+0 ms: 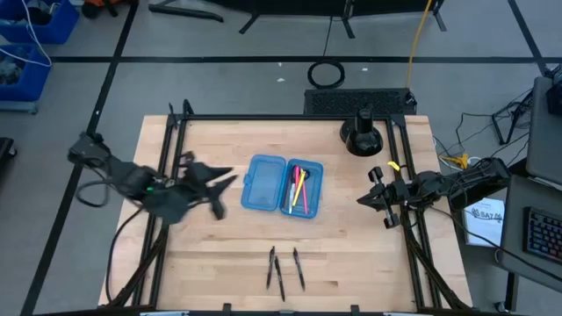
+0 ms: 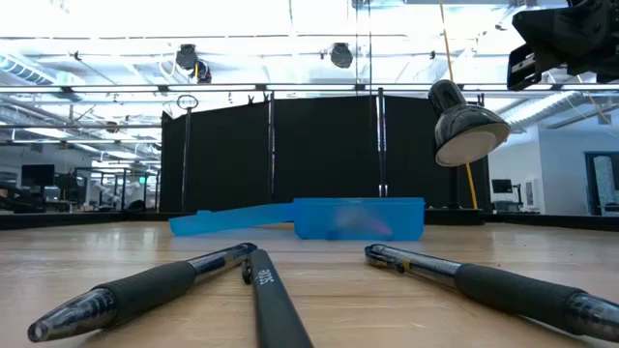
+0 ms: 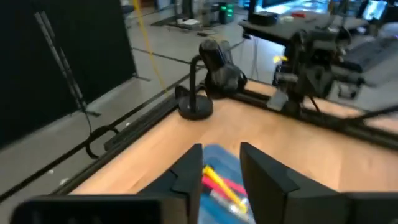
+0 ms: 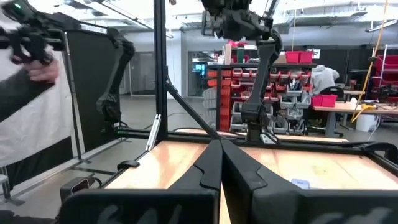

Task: Pick & place school supplies into a supply box
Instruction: Put the right black pen into the supply box

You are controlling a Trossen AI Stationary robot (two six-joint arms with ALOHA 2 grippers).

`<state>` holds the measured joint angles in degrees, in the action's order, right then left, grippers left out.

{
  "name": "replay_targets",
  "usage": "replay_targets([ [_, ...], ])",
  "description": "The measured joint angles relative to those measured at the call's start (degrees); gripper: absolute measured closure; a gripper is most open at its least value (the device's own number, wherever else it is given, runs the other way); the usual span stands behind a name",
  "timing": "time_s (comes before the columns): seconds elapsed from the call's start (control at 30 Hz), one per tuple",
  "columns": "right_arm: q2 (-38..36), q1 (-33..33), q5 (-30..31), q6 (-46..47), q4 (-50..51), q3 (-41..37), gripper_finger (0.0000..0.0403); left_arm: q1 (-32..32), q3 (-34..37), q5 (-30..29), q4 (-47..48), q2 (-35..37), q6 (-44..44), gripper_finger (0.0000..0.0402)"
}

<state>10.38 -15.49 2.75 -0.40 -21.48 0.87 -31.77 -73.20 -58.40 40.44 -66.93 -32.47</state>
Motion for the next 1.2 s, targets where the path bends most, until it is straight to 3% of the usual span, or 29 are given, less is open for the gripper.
replay_targets([
  [0.1,0.4,0.0,0.1,0.0,-0.5,0.0,0.0403,-2.1,9.6,1.6,-1.7,6.6,3.9,0.0337],
  [0.2,0.9,0.0,0.2,-1.2,-0.9,0.0,0.0403,-1.3,20.3,7.5,-9.0,10.3,11.5,0.0387],
  [0.27,1.4,0.0,0.1,-3.4,-1.0,0.0,0.0403,0.8,27.8,16.8,-20.2,12.4,19.8,0.0394],
  [0.37,2.3,0.0,0.1,-6.3,-1.7,0.0,0.0403,4.7,38.3,37.9,-41.6,15.5,36.8,0.0398],
  [0.47,3.1,0.0,0.1,-7.8,-3.7,0.0,0.0403,9.3,45.4,53.9,-53.7,19.0,47.7,0.0398],
  [0.6,3.6,0.0,0.1,-8.2,-6.2,0.0,0.0403,16.8,50.4,56.3,-53.7,26.8,50.3,0.0399],
  [0.83,3.7,0.0,0.2,-11.1,-9.6,0.0,0.0403,27.5,53.3,63.4,-42.2,45.6,47.7,0.0400],
  [1.0,3.8,0.0,0.1,-9.5,-9.5,0.0,0.0403,30.0,54.0,63.4,-36.1,56.9,43.4,0.0400],
  [1.2,3.8,0.0,0.1,-7.5,-6.1,0.0,0.0403,29.7,57.5,63.1,-34.8,64.0,42.7,0.0400],
])
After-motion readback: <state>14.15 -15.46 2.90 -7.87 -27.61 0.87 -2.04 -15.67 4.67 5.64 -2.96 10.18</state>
